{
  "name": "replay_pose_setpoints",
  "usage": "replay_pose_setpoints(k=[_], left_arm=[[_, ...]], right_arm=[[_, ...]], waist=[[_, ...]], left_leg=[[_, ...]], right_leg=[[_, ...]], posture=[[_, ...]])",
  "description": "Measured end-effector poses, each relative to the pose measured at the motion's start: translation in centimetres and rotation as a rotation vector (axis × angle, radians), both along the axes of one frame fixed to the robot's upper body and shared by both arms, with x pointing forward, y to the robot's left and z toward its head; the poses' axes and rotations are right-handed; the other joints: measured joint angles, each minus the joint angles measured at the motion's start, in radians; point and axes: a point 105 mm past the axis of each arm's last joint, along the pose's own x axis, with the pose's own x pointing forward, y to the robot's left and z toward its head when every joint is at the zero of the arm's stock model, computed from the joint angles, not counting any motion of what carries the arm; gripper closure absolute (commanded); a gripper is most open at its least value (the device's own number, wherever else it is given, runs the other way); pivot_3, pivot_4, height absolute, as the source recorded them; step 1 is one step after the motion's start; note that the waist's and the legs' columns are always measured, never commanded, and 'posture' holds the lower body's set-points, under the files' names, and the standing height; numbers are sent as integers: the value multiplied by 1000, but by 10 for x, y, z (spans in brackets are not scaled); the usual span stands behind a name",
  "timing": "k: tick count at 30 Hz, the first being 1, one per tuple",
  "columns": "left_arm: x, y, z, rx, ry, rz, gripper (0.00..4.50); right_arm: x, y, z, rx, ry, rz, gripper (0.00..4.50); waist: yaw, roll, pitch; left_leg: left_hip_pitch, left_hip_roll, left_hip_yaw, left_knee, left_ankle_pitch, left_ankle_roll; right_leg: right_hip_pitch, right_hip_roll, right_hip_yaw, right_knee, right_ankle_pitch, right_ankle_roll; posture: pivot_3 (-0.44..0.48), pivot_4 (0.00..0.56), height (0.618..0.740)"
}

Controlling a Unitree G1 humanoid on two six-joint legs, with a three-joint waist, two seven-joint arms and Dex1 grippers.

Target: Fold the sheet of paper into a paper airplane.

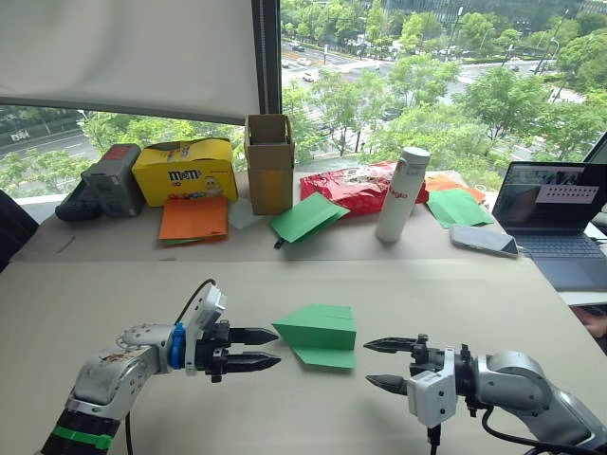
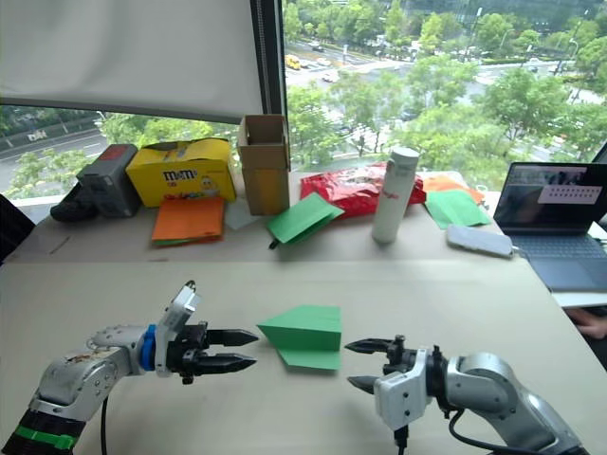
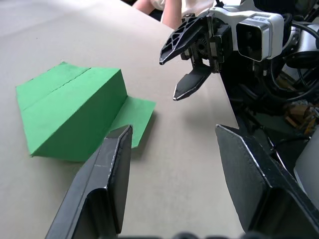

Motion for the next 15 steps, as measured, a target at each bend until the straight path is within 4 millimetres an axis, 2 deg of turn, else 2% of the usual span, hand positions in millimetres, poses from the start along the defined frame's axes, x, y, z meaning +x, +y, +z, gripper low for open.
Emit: replay_pose_setpoints(k=[4, 5, 8, 10, 15], left_arm=[[2, -13, -11, 14, 13, 16, 4193], [3, -17, -16, 37, 16, 34, 4500], [10, -31, -38, 109, 39, 90, 4500], [12, -36, -48, 136, 54, 110, 4500], [13, -37, -56, 196, 35, 129, 4500]], right_arm=[[7, -11, 6, 61, 69, -85, 4054], [15, -11, 10, 110, 95, -127, 4449], [46, 0, 30, 301, 153, -226, 4482], [57, 8, 37, 368, 184, -248, 4482], [81, 29, 22, 443, 332, -290, 4482]], waist=[[-4, 0, 0], [-8, 0, 0], [-12, 0, 0], [-10, 0, 0], [-4, 0, 0]], left_leg=[[1, 1, 0, 0, 0, 1], [1, 1, 0, -1, 0, 0], [2, 1, 0, -1, 0, 1], [2, 1, -1, -1, 0, 0], [2, 0, 0, -1, 0, 1]], right_leg=[[0, 2, 1, 1, 0, 0], [0, 3, 1, 1, 0, 0], [0, 3, 2, 3, 0, -1], [-1, 3, 2, 4, 0, -1], [-1, 2, 1, 4, 0, -1]], posture=[[0, 150, 739], [0, 150, 739], [0, 150, 739], [0, 150, 739], [0, 150, 739]])
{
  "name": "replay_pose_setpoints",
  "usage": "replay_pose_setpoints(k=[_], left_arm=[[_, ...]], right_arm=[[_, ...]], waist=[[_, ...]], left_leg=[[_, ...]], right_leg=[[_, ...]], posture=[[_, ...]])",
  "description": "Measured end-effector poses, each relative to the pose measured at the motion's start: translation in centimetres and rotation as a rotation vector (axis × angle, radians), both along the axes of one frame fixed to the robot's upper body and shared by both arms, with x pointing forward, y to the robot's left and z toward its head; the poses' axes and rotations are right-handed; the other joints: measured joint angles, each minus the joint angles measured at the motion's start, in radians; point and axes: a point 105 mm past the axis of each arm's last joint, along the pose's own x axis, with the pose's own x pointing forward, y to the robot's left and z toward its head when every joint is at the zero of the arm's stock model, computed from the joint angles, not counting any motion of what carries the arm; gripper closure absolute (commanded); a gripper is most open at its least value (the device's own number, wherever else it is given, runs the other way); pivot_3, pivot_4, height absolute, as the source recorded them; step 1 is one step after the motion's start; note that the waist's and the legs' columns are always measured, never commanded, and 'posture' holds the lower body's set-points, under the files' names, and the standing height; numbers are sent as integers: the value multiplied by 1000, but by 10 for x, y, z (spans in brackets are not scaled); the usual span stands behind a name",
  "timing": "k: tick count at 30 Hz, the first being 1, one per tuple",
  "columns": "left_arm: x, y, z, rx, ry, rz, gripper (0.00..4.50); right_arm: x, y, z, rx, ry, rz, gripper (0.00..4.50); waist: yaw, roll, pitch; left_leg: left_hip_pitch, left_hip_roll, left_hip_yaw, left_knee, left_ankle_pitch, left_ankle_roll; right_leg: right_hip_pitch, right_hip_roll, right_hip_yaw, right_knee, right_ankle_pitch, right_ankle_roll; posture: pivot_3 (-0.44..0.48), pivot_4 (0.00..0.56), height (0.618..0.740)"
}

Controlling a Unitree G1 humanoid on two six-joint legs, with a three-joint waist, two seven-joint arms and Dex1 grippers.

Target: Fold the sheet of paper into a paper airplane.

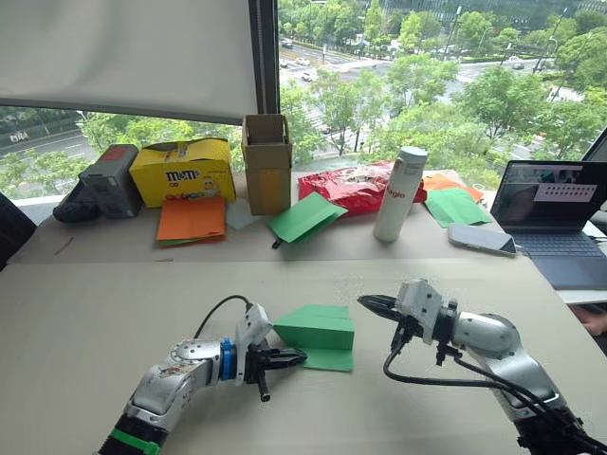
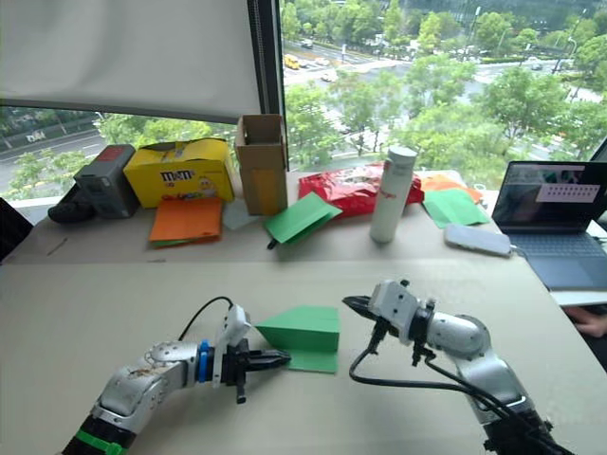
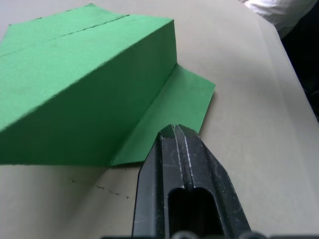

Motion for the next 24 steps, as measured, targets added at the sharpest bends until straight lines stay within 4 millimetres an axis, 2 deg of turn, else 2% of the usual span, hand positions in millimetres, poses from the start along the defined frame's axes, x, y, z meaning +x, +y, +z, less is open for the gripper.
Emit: replay_pose_setpoints(k=[5, 10, 20, 24], left_arm=[[-1, -1, -2, 57, -21, 12, 4500], [-3, -2, -4, 91, -5, 35, 4500], [-4, -3, -5, 109, 25, 61, 4500], [-6, -3, -5, 107, 62, 64, 4500]], right_arm=[[4, 22, -7, -37, 70, 93, 4482], [-6, 25, -26, -88, 194, 162, 4482], [-40, 26, -37, -84, 357, 233, 4482], [-46, 26, -43, -81, 378, 230, 4482]], waist=[[1, 0, 0], [2, 1, 0], [3, 1, -3], [2, 0, -4]], left_leg=[[0, 0, 0, 0, -3, 5], [1, 0, 0, 0, -3, 5], [4, 1, 0, 0, -4, 7], [5, 1, 0, 0, -5, 7]], right_leg=[[0, 0, 0, 1, 0, 0], [1, 0, 0, 1, 0, 0], [3, 0, 0, 1, 0, 0], [2, 0, 0, 1, 0, -1]], posture=[[0, 150, 739], [0, 150, 739], [0, 150, 739], [0, 150, 739]])
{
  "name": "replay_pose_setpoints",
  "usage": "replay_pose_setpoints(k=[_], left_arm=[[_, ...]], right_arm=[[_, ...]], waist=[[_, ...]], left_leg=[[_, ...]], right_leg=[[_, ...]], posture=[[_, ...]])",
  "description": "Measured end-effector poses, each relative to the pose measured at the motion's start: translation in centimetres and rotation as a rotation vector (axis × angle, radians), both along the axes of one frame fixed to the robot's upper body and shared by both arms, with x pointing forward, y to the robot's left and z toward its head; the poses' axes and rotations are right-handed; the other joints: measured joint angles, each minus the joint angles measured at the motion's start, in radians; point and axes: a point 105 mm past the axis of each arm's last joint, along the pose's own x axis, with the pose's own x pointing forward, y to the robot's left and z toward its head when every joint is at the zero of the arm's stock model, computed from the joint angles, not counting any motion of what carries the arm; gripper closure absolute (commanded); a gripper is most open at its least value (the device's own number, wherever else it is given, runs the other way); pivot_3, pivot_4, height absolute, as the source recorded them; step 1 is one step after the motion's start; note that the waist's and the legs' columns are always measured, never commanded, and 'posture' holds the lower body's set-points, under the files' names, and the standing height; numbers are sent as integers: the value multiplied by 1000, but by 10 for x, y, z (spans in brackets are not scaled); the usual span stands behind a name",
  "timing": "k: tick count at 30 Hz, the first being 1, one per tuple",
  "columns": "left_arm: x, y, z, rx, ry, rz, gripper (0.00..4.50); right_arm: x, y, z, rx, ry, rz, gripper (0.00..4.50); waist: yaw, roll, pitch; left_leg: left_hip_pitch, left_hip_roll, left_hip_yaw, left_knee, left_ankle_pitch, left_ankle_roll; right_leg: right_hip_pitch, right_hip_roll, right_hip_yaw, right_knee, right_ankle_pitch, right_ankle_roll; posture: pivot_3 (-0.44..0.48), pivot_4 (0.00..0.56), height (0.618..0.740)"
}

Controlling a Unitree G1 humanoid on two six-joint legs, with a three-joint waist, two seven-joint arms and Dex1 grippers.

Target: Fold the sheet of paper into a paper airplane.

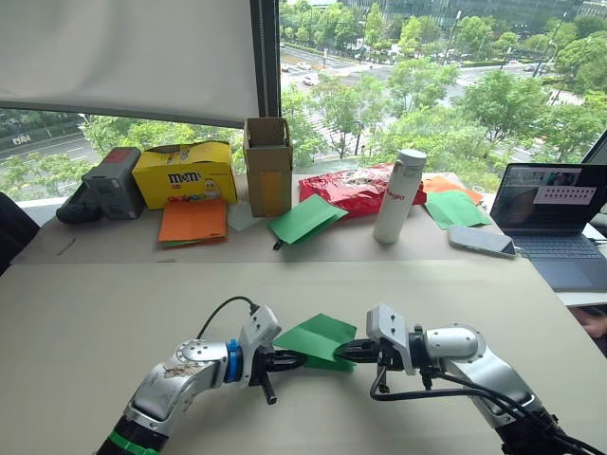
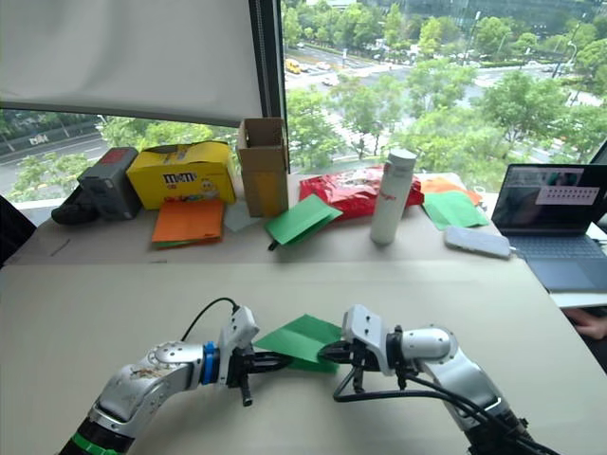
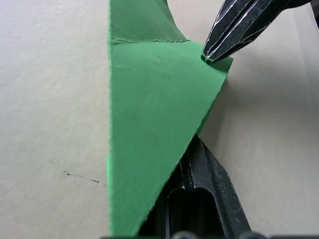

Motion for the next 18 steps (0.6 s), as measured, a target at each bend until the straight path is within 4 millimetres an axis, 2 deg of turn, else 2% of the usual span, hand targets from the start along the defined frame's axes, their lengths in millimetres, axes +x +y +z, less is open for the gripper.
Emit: replay_pose_setpoints(k=[2, 5, 6, 9, 11, 13, 15, 18], left_arm=[[-7, 8, 4, -19, 72, -3, 4500], [-38, 29, 7, -31, 243, -89, 4500], [-49, 36, 12, -43, 289, -125, 4500], [-62, 51, 34, -98, 328, -199, 4500], [-59, 60, 48, -143, 320, -199, 4500], [-48, 67, 62, -194, 280, -173, 4500], [-31, 67, 73, -255, 216, -137, 4500], [-9, 63, 79, -310, 137, -83, 4500]], right_arm=[[-3, 2, -6, -10, 10, -2, 4482], [-2, 4, -11, -20, 3, -11, 4482], [-1, 3, -11, -25, -9, -18, 4482], [2, 1, -13, -38, -40, -18, 4482], [3, 1, -14, -47, -60, -13, 4482], [3, 0, -15, -60, -88, -8, 4482], [4, 1, -15, -67, -119, -2, 4482], [4, 4, -16, -75, -163, 11, 4482]], waist=[[-5, -1, 0], [-22, -1, 0], [-24, -1, 0], [-21, 0, 0], [-17, -1, 0], [-14, -1, 0], [-12, -1, 0], [-13, -3, -1]], left_leg=[[0, 0, 0, -1, 0, 0], [-1, 1, 0, -2, 1, -2], [0, 2, 0, -3, 1, -3], [1, 1, -1, -3, 2, -3], [4, 1, -1, -3, 1, -3], [5, 1, -1, -3, 1, -3], [5, 0, -1, -3, 1, -3], [5, 0, -1, -3, 1, -2]], right_leg=[[0, 0, 1, 0, -1, -1], [-2, 1, 1, 2, -2, -3], [-2, 1, 0, 2, -2, -4], [-3, 0, -2, 2, -4, -6], [-2, -1, -3, 1, -5, -9], [-1, -1, -3, 1, -6, -9], [-1, -1, -2, 1, -6, -9], [0, 0, -1, 1, -6, -9]], posture=[[0, 150, 739], [0, 150, 739], [0, 150, 739], [0, 150, 739], [0, 150, 739], [0, 150, 739], [0, 150, 739], [0, 150, 739]])
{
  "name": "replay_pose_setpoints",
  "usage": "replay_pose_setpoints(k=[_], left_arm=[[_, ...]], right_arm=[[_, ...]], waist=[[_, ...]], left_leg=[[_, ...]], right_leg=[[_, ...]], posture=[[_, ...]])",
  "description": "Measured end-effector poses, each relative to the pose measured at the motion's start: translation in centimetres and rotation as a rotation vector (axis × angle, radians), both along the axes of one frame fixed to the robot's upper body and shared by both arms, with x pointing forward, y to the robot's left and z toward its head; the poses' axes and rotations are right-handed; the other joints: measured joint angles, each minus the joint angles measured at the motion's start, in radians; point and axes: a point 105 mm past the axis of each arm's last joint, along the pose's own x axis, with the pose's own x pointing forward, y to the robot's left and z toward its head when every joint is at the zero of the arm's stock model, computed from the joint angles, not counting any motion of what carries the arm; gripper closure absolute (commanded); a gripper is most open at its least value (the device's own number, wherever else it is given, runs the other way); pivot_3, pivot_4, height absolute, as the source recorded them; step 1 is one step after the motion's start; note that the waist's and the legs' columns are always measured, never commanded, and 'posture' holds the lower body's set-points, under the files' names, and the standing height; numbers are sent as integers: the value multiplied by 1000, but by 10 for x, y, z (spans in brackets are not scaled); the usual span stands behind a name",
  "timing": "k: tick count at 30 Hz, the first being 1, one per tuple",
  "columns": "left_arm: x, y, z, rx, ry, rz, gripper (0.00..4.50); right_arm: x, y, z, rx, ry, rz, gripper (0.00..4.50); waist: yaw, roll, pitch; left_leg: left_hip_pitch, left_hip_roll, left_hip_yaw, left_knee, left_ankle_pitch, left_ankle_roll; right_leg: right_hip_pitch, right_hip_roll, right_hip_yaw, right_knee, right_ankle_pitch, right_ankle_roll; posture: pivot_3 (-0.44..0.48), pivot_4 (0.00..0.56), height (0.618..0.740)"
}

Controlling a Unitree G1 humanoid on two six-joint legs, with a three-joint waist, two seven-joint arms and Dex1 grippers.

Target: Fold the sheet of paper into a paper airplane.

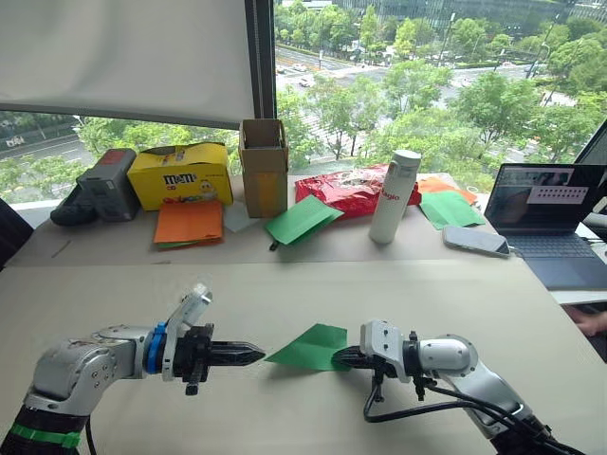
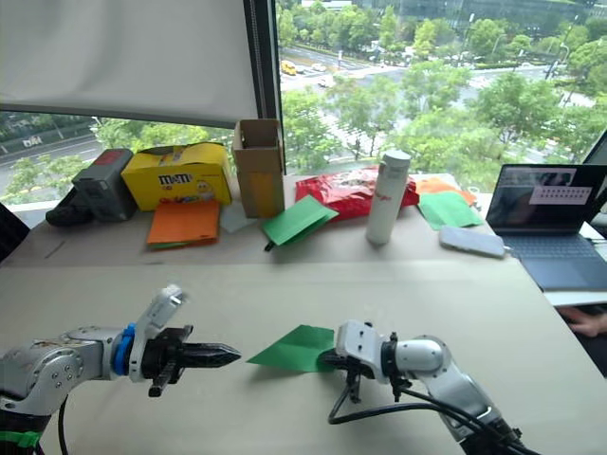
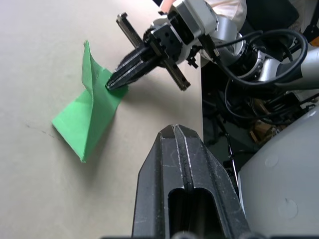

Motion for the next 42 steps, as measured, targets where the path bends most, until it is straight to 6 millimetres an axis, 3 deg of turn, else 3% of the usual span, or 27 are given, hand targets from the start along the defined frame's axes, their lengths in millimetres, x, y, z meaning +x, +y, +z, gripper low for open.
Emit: replay_pose_setpoints(k=[3, 6, 12, 17, 25, 29, 34, 38, 42], left_arm=[[29, -5, -9, 83, -138, 78, 4500], [46, -11, -32, 231, -266, 52, 4500], [36, -32, -63, 295, -353, -212, 4500], [18, -57, -65, 236, -440, -476, 4500], [29, -76, -80, 225, -498, -533, 4500], [41, -70, -78, 236, -526, -453, 4500], [63, -33, -56, 201, -499, -159, 4500], [45, -23, -27, 35, -445, -62, 4500], [10, -29, -8, -12, -401, -128, 4500]], right_arm=[[-1, 0, -3, -10, -34, -9, 4482], [-4, 2, -4, -16, -82, -8, 4482], [-7, 5, -5, -25, -150, -14, 4482], [-10, 7, -4, -18, -167, -26, 4482], [-10, 7, -4, -26, -178, -43, 4482], [-10, 8, -4, -27, -174, -44, 4482], [-10, 10, -4, -30, -171, -35, 4482], [-10, 10, -5, -42, -156, -24, 4482], [-8, 10, -6, -52, -146, -21, 4482]], waist=[[1, -1, -1], [-1, -2, -1], [-6, -2, -1], [-6, -2, -1], [-5, -3, -2], [-5, -3, -2], [-11, -3, -2], [-12, -3, -2], [-11, -3, -2]], left_leg=[[1, 0, 0, 0, 0, 0], [1, 0, 2, 0, 0, -1], [0, 1, 2, 0, 0, 0], [0, 0, 2, 0, 0, 0], [0, 0, 1, 1, -1, 1], [-1, 1, 1, 1, -1, 2], [-2, 1, 1, 1, -1, 2], [-1, 2, 0, 1, -1, 2], [4, 2, 0, 0, -1, 1]], right_leg=[[2, 1, 0, 0, 0, 0], [3, 1, 1, 0, 0, 0], [2, 2, 1, 1, 0, 0], [1, 1, 1, 0, 0, 0], [1, 2, 0, 0, 0, 0], [1, 2, 0, 0, 0, 0], [1, 2, 1, 1, 0, 0], [3, 1, 0, 1, -1, 1], [3, 1, 0, 0, -2, 3]], posture=[[0, 150, 739], [0, 150, 739], [0, 150, 739], [0, 150, 739], [0, 150, 739], [0, 150, 739], [0, 150, 739], [0, 150, 739], [0, 150, 739]])
